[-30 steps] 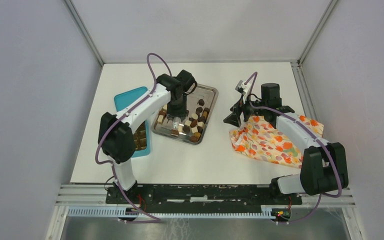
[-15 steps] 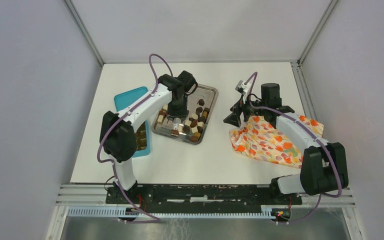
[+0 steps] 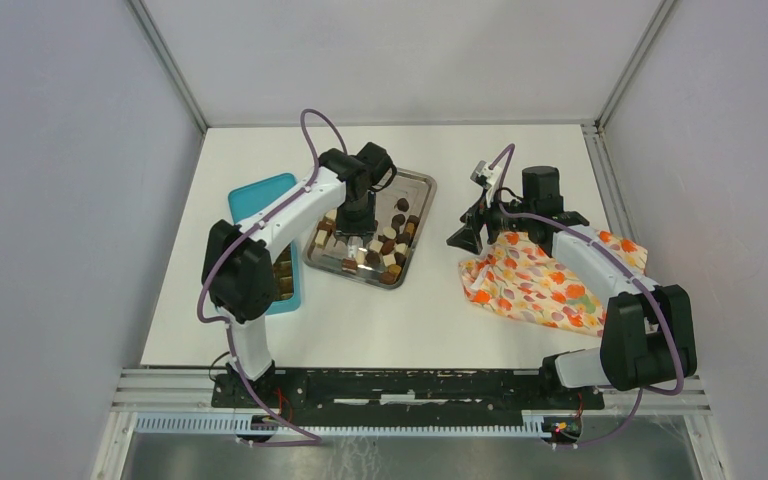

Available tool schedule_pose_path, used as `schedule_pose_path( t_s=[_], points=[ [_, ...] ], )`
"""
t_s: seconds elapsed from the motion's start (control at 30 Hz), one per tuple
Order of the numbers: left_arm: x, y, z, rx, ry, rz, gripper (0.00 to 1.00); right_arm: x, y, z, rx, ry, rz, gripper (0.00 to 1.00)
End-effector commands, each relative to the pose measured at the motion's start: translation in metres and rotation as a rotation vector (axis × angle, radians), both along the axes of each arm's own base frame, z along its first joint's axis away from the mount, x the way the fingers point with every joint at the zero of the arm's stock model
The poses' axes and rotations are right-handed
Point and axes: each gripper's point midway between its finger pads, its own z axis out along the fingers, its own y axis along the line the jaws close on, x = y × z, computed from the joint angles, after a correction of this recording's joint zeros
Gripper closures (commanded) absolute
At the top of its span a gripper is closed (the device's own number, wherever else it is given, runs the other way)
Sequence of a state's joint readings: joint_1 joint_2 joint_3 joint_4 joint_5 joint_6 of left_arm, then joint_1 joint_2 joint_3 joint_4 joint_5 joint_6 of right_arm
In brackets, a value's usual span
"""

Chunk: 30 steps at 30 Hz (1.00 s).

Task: Pack the chocolate
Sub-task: Pick up the fake chocolate from the plate.

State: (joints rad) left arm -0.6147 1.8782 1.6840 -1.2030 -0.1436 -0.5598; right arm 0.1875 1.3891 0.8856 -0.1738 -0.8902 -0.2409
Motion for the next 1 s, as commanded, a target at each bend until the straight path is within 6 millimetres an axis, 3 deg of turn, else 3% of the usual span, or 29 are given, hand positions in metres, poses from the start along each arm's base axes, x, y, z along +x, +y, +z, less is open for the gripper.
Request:
schedule_pose_path(
  t_s=[0.0, 0.4, 0.53, 0.73, 0.97],
  points=[
    [0.003, -0.004, 0.007, -0.007, -0.010, -0.062, 0.59, 0.004, 0.001, 0.006, 0.010, -0.038, 0.014, 0.17],
    [0.006, -0.005, 0.006, -0.002, -0.015, -0.068, 0.60, 0.003, 0.000, 0.004, 0.008, -0.036, 0.012, 0.17],
    [0.006, -0.005, 0.009, -0.006, -0.021, -0.063, 0.69, 0.003, 0.001, 0.005, 0.008, -0.039, 0.013, 0.17],
    [0.008, -0.003, 0.021, -0.012, -0.059, -0.049, 0.97, 0.003, 0.001, 0.006, 0.008, -0.041, 0.013, 0.17],
    [0.005, 0.003, 0.044, -0.035, -0.119, -0.024, 0.98, 0.003, 0.001, 0.006, 0.010, -0.040, 0.013, 0.17]
  ],
)
